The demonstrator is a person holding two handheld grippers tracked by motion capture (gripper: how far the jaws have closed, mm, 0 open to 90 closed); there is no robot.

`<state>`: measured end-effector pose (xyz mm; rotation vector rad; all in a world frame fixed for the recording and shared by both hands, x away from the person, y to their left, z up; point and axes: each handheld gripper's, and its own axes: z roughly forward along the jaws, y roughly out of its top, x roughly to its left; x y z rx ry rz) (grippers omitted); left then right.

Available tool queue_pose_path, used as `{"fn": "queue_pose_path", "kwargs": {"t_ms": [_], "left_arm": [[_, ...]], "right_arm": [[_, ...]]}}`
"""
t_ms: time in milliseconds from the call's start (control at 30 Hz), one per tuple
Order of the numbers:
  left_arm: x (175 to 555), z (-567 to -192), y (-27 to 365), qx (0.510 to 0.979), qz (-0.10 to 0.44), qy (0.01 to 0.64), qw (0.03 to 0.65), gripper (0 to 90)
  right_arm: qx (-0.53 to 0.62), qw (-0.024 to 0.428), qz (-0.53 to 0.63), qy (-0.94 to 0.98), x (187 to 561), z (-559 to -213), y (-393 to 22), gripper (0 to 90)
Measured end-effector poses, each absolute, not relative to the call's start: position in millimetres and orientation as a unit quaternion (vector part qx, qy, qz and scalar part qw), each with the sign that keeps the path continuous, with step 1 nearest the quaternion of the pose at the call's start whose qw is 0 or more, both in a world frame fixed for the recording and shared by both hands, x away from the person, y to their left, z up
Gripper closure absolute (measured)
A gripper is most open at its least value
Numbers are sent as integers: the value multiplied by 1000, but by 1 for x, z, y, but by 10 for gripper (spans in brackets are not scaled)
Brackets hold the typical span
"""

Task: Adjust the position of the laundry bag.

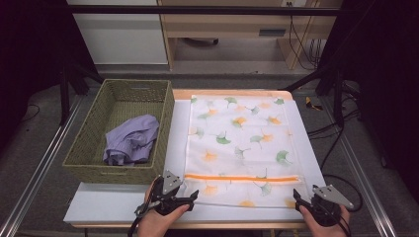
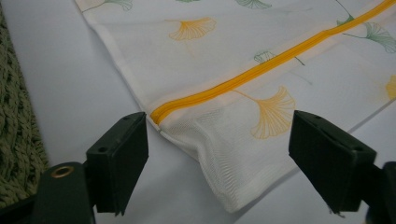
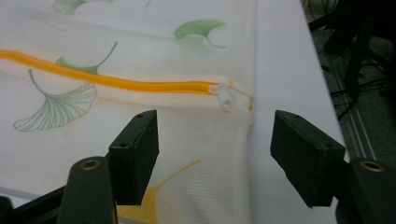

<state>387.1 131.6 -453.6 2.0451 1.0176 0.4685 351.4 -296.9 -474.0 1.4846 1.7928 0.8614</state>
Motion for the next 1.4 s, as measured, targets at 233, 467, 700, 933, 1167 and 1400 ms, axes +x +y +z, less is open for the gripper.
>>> {"fn": "queue_pose_path", "kwargs": {"t_ms": [233, 467, 700, 933, 1167, 1400], "left_arm": [[389, -458, 132, 810, 181, 403, 385, 260], [390, -457, 133, 808, 182, 404, 388, 291], [390, -459, 133, 808, 178, 405, 389, 308], [387, -459, 131, 809, 177, 407, 385, 361], [381, -461, 133, 804, 187, 417, 380, 365], [387, -471, 125, 809, 191, 426, 358, 362]], "right_arm": [[573, 306, 300, 698, 364, -481, -290, 349], [590, 285, 302, 693, 374, -485, -297, 392], [586, 278, 309, 695, 375, -485, -297, 535], [576, 292, 303, 701, 376, -484, -298, 841], [568, 310, 335, 685, 374, -476, -302, 899], [567, 306, 342, 684, 373, -475, -302, 899]]}}
